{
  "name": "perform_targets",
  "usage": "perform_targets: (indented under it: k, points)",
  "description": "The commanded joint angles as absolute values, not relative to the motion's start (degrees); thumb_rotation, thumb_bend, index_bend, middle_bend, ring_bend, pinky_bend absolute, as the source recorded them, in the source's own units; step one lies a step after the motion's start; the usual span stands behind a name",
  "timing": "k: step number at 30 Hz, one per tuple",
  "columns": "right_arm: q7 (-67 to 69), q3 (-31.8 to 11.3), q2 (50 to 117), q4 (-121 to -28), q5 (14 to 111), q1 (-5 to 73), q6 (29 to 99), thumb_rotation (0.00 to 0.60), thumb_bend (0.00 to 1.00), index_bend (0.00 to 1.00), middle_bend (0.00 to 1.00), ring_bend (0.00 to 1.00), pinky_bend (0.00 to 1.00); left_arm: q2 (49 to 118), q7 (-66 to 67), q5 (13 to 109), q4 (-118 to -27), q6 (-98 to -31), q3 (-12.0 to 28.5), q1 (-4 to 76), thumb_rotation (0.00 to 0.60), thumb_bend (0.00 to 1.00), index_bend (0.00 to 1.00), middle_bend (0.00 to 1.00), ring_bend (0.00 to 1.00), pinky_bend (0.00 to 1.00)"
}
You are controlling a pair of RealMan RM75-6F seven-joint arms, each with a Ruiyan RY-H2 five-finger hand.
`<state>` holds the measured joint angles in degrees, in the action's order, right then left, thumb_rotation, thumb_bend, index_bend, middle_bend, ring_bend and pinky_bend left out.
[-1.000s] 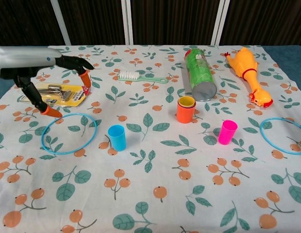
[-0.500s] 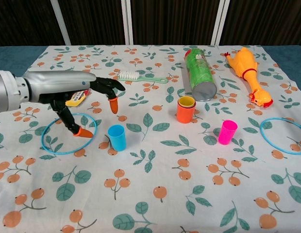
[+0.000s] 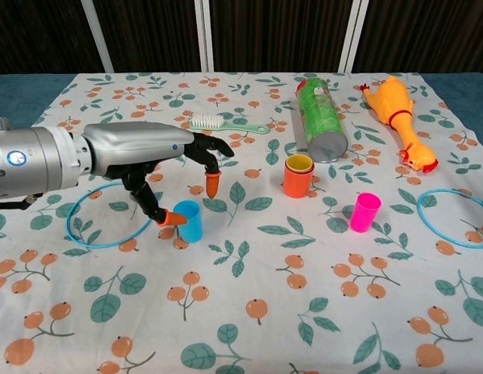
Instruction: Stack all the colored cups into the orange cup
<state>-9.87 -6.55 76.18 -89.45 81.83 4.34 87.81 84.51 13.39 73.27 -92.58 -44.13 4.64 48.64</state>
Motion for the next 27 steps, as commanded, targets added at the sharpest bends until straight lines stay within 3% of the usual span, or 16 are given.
perform_targets:
  k: [1, 27]
  points:
    - [-9.75, -6.55, 76.14, -89.45, 81.87, 4.32, 87.81, 0.600, 0.37, 0.04, 0.00, 0.00, 0.05, 85.39, 15.33, 72.15, -92.68, -44.60, 4.73, 48.95, 0.600, 0.25, 0.42, 0.06, 0.00, 0.00]
    - [-9.68, -7.04, 76.21, -89.49, 81.53, 3.99, 88.37, 0.600, 0.37, 0.04, 0.00, 0.00, 0.05, 85.84, 21.96, 67.14, -93.15, -45.25, 3.37, 49.61, 0.600, 0.25, 0.42, 0.06, 0.00, 0.00]
